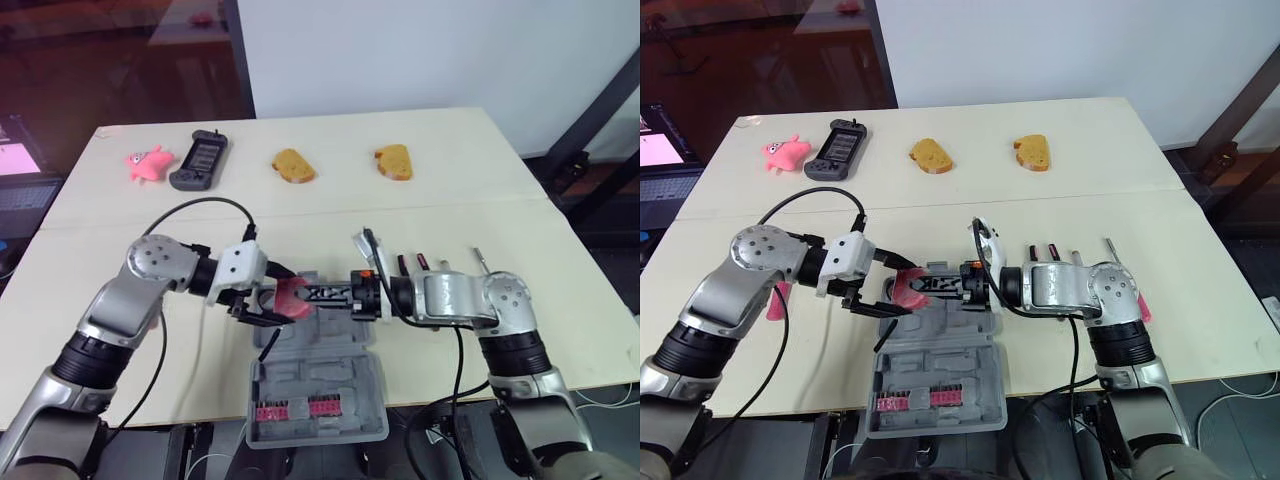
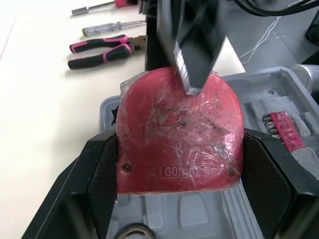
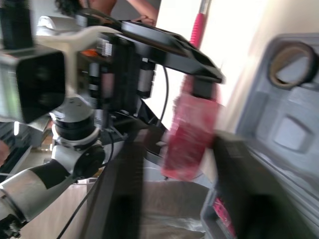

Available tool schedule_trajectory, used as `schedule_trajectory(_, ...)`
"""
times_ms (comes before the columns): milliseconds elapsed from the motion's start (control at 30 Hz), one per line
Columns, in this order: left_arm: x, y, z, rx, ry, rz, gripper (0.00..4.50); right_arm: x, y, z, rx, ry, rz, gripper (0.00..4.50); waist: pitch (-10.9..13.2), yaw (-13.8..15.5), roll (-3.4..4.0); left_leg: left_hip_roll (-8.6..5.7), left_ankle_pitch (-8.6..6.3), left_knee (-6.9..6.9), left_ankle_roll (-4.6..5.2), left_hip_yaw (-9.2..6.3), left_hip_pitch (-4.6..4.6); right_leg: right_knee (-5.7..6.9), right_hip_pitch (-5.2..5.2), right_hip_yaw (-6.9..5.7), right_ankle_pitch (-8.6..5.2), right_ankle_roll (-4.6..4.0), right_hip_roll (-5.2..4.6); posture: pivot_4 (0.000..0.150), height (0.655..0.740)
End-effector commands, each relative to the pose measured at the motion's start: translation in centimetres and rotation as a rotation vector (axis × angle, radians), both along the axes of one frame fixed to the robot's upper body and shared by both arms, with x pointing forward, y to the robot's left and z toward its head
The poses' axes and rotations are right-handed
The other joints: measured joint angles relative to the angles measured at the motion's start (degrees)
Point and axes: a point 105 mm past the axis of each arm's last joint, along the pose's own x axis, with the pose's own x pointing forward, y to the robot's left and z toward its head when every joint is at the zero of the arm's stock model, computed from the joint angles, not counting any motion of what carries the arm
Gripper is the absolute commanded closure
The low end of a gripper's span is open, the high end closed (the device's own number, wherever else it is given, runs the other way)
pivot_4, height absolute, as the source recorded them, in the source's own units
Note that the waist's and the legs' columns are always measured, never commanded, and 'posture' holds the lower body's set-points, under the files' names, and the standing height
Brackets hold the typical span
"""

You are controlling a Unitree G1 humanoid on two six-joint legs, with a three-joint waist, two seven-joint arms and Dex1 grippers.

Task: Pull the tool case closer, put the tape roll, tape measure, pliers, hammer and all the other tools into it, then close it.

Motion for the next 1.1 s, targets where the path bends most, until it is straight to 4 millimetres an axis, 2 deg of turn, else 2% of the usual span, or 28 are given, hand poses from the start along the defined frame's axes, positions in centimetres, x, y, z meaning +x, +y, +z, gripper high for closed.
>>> schedule_trajectory(33,-0.2,-0.2,0.8,-0.012,-0.016,-0.020,1.55,-0.7,0.6,1.3,0.061,-0.029,0.054,3.96,0.0,0.0,0.01,0.00,0.00,0.00,0.00,0.00,0.00,0.00,0.00,0.00,0.00,0.00,0.01,0.150,0.7400)
schedule_trajectory(333,-0.3,-0.5,1.3,-0.049,-0.016,-0.018,1.55,-0.7,0.3,0.8,0.061,-0.009,0.045,3.96,0.0,0.0,0.01,0.01,0.00,0.01,0.00,0.05,0.00,0.01,-0.04,0.08,0.00,0.00,0.01,0.150,0.7400)
schedule_trajectory(433,-0.2,-0.1,1.9,-0.069,-0.003,-0.006,0.12,-0.6,-0.1,1.1,0.060,-0.017,0.049,3.97,0.0,0.0,0.01,0.01,0.00,0.00,0.00,0.05,0.00,0.01,-0.04,0.08,0.00,0.00,0.01,0.150,0.7400)
schedule_trajectory(467,-0.2,0.3,2.3,-0.075,-0.004,0.004,0.00,-0.6,-0.5,1.1,0.052,-0.024,0.056,3.99,0.0,0.0,0.01,0.01,0.00,0.01,0.00,0.05,0.00,0.01,-0.04,0.08,0.00,0.00,0.02,0.150,0.7400)
schedule_trajectory(567,-0.3,1.4,3.0,-0.093,0.009,0.031,0.00,-0.7,-1.4,1.6,0.047,-0.041,0.078,3.99,0.0,0.0,0.00,0.02,0.00,0.01,0.00,0.06,0.00,0.01,-0.05,0.09,0.00,0.00,0.02,0.150,0.7400)
schedule_trajectory(700,-1.3,4.5,4.1,-0.123,0.060,0.116,0.00,-1.3,-4.1,2.4,-0.061,-0.096,0.132,3.99,0.0,-0.1,0.01,0.04,-0.01,-0.04,0.01,0.11,0.00,0.00,-0.11,0.15,0.00,0.00,0.03,0.150,0.7400)
schedule_trajectory(800,-2.8,6.6,3.9,-0.113,0.081,0.170,0.00,-2.0,-6.6,2.8,-0.134,-0.113,0.139,3.99,0.0,-0.1,0.01,0.08,-0.03,-0.04,0.05,0.15,0.00,-0.04,-0.13,0.17,0.00,0.00,0.05,0.150,0.7400)
schedule_trajectory(867,-3.8,7.3,3.7,-0.112,0.096,0.185,0.00,-2.7,-7.8,2.8,-0.169,-0.101,0.153,3.99,0.0,0.0,0.01,0.09,-0.04,-0.05,0.06,0.19,-0.01,-0.06,-0.14,0.20,-0.01,0.00,0.05,0.150,0.7400)
schedule_trajectory(1000,-6.1,8.2,2.4,-0.089,0.000,0.184,0.00,-2.9,-11.1,0.8,-0.316,-0.078,0.053,3.99,0.0,0.5,-0.02,0.12,-0.04,-0.01,0.06,0.22,-0.01,-0.18,-0.04,0.23,-0.02,-0.04,0.03,0.150,0.7400)
schedule_trajectory(1100,-7.5,8.3,1.7,-0.114,0.054,0.219,0.00,-3.5,-12.5,-0.5,-0.338,-0.085,0.025,3.99,0.0,0.8,-0.04,0.11,-0.04,0.02,0.05,0.25,-0.02,-0.23,-0.01,0.24,-0.13,-0.23,-0.02,0.150,0.7400)
